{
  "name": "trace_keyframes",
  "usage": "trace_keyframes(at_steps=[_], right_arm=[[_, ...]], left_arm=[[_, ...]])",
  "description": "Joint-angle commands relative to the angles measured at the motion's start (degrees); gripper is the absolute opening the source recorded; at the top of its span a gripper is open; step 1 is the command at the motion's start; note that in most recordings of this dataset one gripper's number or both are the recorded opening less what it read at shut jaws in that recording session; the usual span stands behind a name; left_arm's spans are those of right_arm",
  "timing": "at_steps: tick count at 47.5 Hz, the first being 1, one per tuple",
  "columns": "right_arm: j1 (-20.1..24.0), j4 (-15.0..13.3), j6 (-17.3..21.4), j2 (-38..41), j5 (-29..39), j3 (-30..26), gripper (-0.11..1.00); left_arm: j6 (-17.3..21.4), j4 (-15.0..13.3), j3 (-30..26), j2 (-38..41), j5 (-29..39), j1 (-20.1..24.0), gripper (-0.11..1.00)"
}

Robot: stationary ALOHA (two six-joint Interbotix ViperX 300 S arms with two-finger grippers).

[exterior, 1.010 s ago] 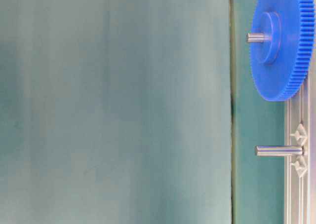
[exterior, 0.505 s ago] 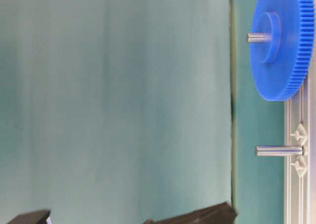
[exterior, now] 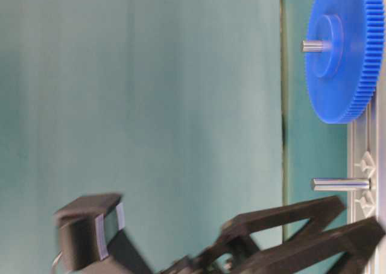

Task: Insert the small gear onto the shaft.
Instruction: 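Move the left gripper over the small blue gear on the table, then lower the left gripper and grasp the small blue gear's hub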

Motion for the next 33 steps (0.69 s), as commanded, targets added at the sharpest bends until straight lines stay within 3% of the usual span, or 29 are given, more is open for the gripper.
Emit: trace_keyframes(at_steps=[1, 33], right_arm=[[-0.2, 0.0, 0.4, -0.2, -0.1, -0.9, 0.05], [-0.2, 0.0, 0.4, -0.5, -0.4, -0.6, 0.05]], left_arm=[[0.0, 0.2, -1.8, 1.1, 0.5, -0.3, 0.88], [0.1, 0.2, -6.4, 9.5, 6.6, -0.2, 0.91]])
